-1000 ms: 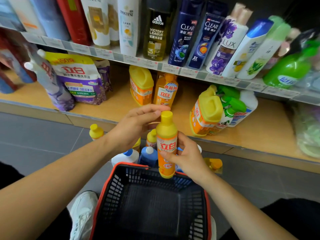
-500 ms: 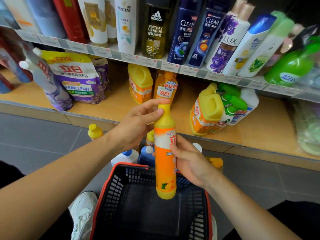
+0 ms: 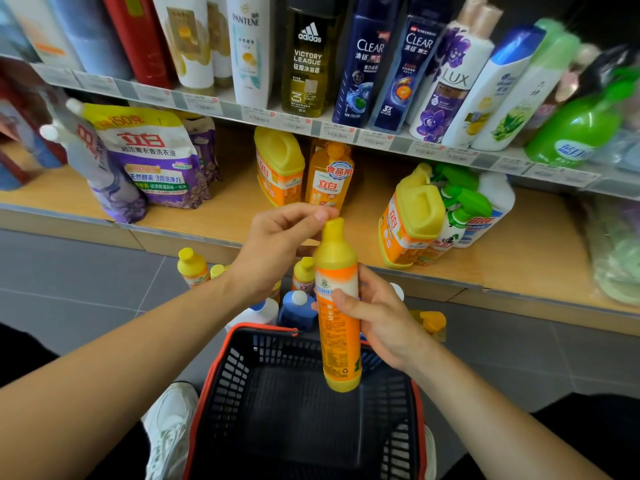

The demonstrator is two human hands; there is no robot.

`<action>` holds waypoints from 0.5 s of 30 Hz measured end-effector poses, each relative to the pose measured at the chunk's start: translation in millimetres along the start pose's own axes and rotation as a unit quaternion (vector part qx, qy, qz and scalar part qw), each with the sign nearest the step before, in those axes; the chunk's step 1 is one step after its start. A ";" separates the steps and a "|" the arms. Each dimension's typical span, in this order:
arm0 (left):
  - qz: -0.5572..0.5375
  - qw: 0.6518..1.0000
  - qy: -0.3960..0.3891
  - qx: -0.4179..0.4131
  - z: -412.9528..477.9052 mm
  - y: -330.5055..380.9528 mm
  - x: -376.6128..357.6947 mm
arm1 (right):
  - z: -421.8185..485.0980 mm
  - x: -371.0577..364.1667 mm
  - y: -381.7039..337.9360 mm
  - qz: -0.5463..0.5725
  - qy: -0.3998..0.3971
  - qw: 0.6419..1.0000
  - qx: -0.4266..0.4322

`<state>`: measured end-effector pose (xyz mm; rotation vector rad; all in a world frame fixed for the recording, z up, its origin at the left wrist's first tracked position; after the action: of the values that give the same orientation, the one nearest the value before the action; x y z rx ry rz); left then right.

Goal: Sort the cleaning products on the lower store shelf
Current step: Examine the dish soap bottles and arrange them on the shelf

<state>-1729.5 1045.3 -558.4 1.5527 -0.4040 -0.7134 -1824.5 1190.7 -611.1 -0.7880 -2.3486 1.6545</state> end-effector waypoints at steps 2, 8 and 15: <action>0.014 1.000 0.023 -0.001 0.3 -0.1 1.8 | -1.9 -2.4 0.5 -0.017 -0.009 1.000 0.002; 0.019 1.000 0.003 -0.021 -4.0 3.2 0.2 | -4.0 -2.0 -0.7 -0.001 -0.001 1.000 -0.005; 0.033 0.998 0.035 -0.026 -1.9 2.3 3.5 | -3.8 -3.3 1.1 -0.016 -0.001 1.000 0.008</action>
<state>-1725.3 1044.2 -556.8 1.5044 -0.3805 -0.6115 -1819.7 1192.4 -610.2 -0.7423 -2.3347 1.6588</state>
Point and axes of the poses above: each hand's wrist, its own z-axis towards the middle knuckle, its own x-axis out of the back of the hand, y = z × x, the point moved 5 cm from there along z, towards the middle knuckle, and after that the axes turned 7 degrees about y, right-handed, at the moved point
